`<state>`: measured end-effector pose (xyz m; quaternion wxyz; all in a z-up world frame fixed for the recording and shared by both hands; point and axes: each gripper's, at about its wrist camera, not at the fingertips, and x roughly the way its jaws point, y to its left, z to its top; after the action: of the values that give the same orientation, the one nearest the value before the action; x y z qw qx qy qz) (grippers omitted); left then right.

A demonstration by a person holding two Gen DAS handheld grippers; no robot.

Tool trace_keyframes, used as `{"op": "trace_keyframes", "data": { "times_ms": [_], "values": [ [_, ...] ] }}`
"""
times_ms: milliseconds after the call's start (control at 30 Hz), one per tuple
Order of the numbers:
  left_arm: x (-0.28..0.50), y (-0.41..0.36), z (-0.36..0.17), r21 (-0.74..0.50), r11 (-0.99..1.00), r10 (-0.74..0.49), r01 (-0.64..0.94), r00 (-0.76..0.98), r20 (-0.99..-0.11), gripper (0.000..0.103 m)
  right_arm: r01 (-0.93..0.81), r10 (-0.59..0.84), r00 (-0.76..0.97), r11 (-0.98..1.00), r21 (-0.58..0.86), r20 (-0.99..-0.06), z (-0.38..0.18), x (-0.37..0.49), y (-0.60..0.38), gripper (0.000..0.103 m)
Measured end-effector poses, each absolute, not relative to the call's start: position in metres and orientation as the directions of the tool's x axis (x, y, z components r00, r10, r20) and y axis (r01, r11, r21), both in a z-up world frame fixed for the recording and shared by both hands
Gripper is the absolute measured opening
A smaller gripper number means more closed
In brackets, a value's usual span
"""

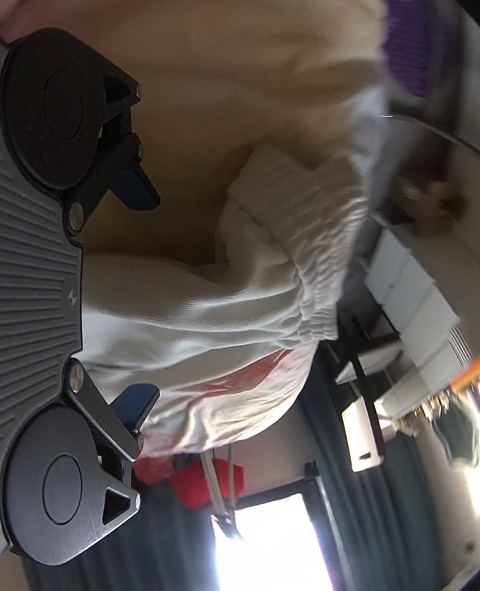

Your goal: Fold clothes

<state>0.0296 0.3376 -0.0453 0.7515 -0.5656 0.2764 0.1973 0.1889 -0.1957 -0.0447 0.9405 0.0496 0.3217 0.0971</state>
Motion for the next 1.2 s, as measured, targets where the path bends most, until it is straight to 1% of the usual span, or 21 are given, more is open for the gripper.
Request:
{"op": "trace_keyframes", "data": {
  "times_ms": [67, 133, 167, 200, 233, 300, 333, 400, 433, 500, 600, 733, 867, 933, 1000, 1067, 1200],
  "values": [
    [0.042, 0.347, -0.054, -0.772, 0.242, -0.044, -0.588, 0.788, -0.615, 0.095, -0.137, 0.208, 0.78, 0.977, 0.164, -0.59, -0.043, 0.189, -0.198, 0.08],
    [0.051, 0.356, -0.054, -0.761, 0.257, 0.009, -0.596, 0.789, -0.615, 0.091, -0.125, 0.2, 0.79, 0.978, 0.166, -0.58, -0.041, 0.189, -0.199, 0.08],
    [0.055, 0.361, -0.054, -0.745, 0.272, 0.046, -0.609, 0.782, -0.621, 0.087, -0.121, 0.194, 0.796, 0.979, 0.164, -0.573, -0.039, 0.189, -0.2, 0.08],
    [0.058, 0.365, -0.056, -0.729, 0.28, 0.075, -0.625, 0.771, -0.632, 0.08, -0.12, 0.193, 0.8, 0.979, 0.164, -0.568, -0.038, 0.188, -0.2, 0.08],
    [0.06, 0.371, -0.06, -0.724, 0.276, 0.085, -0.632, 0.766, -0.637, 0.075, -0.121, 0.194, 0.801, 0.979, 0.165, -0.567, -0.038, 0.189, -0.201, 0.08],
    [0.064, 0.38, -0.068, -0.706, 0.274, 0.106, -0.653, 0.75, -0.653, 0.058, -0.125, 0.197, 0.799, 0.979, 0.164, -0.569, -0.038, 0.19, -0.2, 0.08],
    [0.065, 0.382, -0.07, -0.7, 0.283, 0.115, -0.656, 0.747, -0.654, 0.055, -0.129, 0.196, 0.793, 0.979, 0.155, -0.577, -0.04, 0.191, -0.197, 0.08],
    [0.066, 0.386, -0.072, -0.687, 0.302, 0.133, -0.661, 0.743, -0.656, 0.043, -0.14, 0.19, 0.778, 0.982, 0.13, -0.599, -0.044, 0.194, -0.192, 0.08],
    [0.068, 0.383, -0.066, -0.667, 0.341, 0.156, -0.663, 0.739, -0.655, 0.04, -0.152, 0.189, 0.767, 0.982, 0.113, -0.614, -0.047, 0.196, -0.189, 0.081],
    [0.073, 0.377, -0.054, -0.619, 0.418, 0.205, -0.665, 0.732, -0.649, 0.032, -0.171, 0.183, 0.752, 0.982, 0.081, -0.633, -0.052, 0.199, -0.182, 0.081],
    [0.08, 0.357, -0.029, -0.537, 0.538, 0.289, -0.65, 0.74, -0.608, 0.026, -0.175, 0.169, 0.749, 0.983, 0.054, -0.641, -0.055, 0.199, -0.178, 0.082],
    [0.091, 0.313, 0.007, -0.402, 0.683, 0.386, -0.61, 0.769, -0.51, 0.025, -0.17, 0.18, 0.746, 0.982, 0.077, -0.641, -0.054, 0.198, -0.181, 0.081],
    [0.104, 0.251, 0.046, -0.251, 0.791, 0.464, -0.558, 0.814, -0.349, 0.024, -0.157, 0.191, 0.75, 0.981, 0.11, -0.633, -0.048, 0.196, -0.189, 0.08],
    [0.111, 0.215, 0.066, -0.192, 0.832, 0.467, -0.521, 0.843, -0.267, 0.024, -0.133, 0.201, 0.758, 0.979, 0.153, -0.621, -0.042, 0.196, -0.198, 0.08],
    [0.115, 0.172, 0.082, -0.16, 0.863, 0.45, -0.48, 0.872, -0.191, 0.023, -0.099, 0.198, 0.771, 0.976, 0.193, -0.605, -0.036, 0.195, -0.209, 0.08],
    [0.124, 0.127, 0.098, -0.146, 0.886, 0.426, -0.44, 0.897, -0.115, 0.021, -0.045, 0.175, 0.79, 0.972, 0.23, -0.588, -0.031, 0.195, -0.225, 0.08],
    [0.14, 0.03, 0.11, -0.105, 0.934, 0.345, -0.341, 0.939, 0.02, 0.02, 0.083, 0.096, 0.812, 0.958, 0.276, -0.576, -0.026, 0.199, -0.26, 0.08]
  ]
}}
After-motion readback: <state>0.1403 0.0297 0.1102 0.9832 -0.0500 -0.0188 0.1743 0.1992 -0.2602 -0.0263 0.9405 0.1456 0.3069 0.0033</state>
